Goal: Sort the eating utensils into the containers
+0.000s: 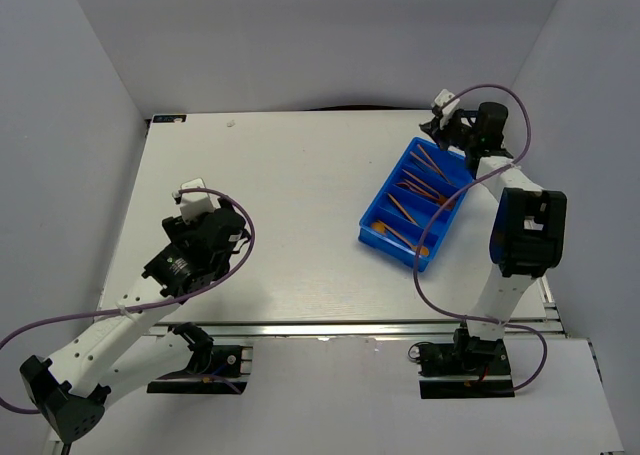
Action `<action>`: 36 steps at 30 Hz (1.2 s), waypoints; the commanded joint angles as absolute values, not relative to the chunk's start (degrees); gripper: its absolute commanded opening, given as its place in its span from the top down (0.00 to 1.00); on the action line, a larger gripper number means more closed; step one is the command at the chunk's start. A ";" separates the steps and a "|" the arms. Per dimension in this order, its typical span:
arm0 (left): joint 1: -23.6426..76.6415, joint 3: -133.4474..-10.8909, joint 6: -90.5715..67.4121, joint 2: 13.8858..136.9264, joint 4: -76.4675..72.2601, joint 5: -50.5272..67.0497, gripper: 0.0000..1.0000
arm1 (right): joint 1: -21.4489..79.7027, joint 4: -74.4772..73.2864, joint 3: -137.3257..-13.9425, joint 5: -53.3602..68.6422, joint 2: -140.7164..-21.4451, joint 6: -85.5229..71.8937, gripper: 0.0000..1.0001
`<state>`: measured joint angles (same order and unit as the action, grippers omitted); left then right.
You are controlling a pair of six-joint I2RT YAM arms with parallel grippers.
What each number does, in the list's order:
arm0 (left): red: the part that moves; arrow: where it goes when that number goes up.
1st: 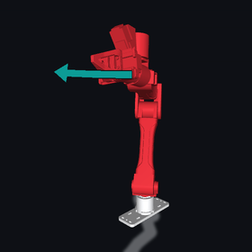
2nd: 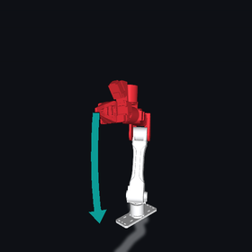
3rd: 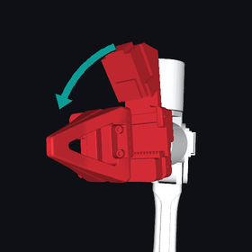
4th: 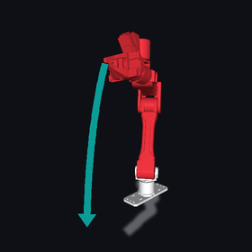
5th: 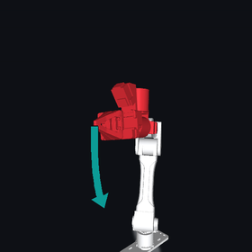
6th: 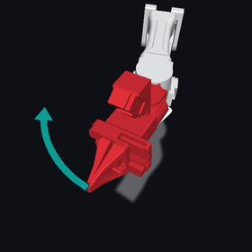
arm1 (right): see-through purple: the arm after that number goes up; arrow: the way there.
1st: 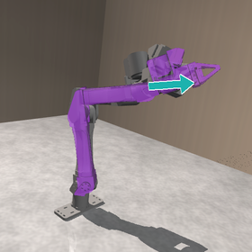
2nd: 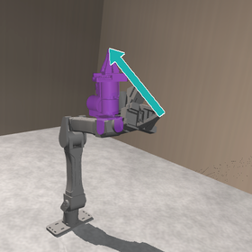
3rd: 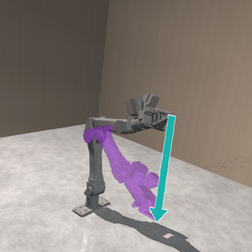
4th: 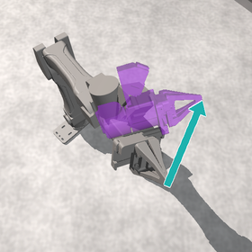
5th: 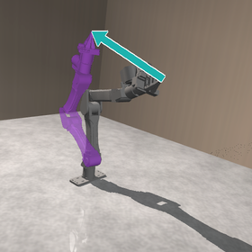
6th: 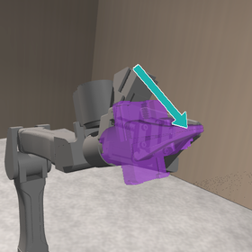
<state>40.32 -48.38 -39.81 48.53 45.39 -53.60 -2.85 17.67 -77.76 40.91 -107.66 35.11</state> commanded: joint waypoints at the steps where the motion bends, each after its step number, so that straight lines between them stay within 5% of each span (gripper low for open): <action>1: 40.34 -48.69 -39.37 47.90 44.74 -53.70 0.02 | -3.60 17.75 -75.68 41.92 -109.68 35.68 1.00; 3: 40.34 -48.69 -39.46 47.99 44.82 -53.79 0.02 | -3.69 18.45 -75.15 41.66 -110.04 34.38 0.97; 4: 40.34 -48.78 -39.46 47.99 44.82 -53.88 0.02 | -3.69 18.72 -74.71 41.66 -109.95 34.02 0.74; 6: 40.34 -48.69 -39.46 47.99 44.82 -53.88 0.02 | -3.69 19.77 -73.92 42.01 -108.46 33.40 0.46; 7: 40.34 -48.60 -39.46 47.90 44.82 -53.88 0.02 | -3.69 20.82 -73.39 42.01 -107.59 32.01 0.11; 12: 40.34 -48.87 -39.20 48.60 44.56 -54.58 0.02 | -2.82 31.00 -69.53 35.01 -96.17 20.50 0.11; 14: 40.17 -49.39 -38.94 49.74 43.69 -55.10 0.02 | -0.46 30.42 -69.08 18.78 -89.69 11.32 0.11; 17: 37.80 -50.97 -38.50 52.73 43.42 -55.11 0.02 | 3.85 15.60 -71.63 2.15 -81.25 3.80 0.11; 23: 33.58 -57.21 -36.65 56.59 40.78 -55.28 0.02 | 12.80 -5.84 -62.94 -10.78 -61.49 -6.15 0.11; 31: 24.08 -70.29 -30.41 66.70 40.34 -51.32 0.02 | 14.33 -19.33 -53.80 -1.86 -42.29 -8.34 0.11; 36: 23.99 -67.51 -29.27 61.54 40.17 -56.24 0.02 | 14.24 -26.35 -53.35 1.76 -37.18 -9.31 0.11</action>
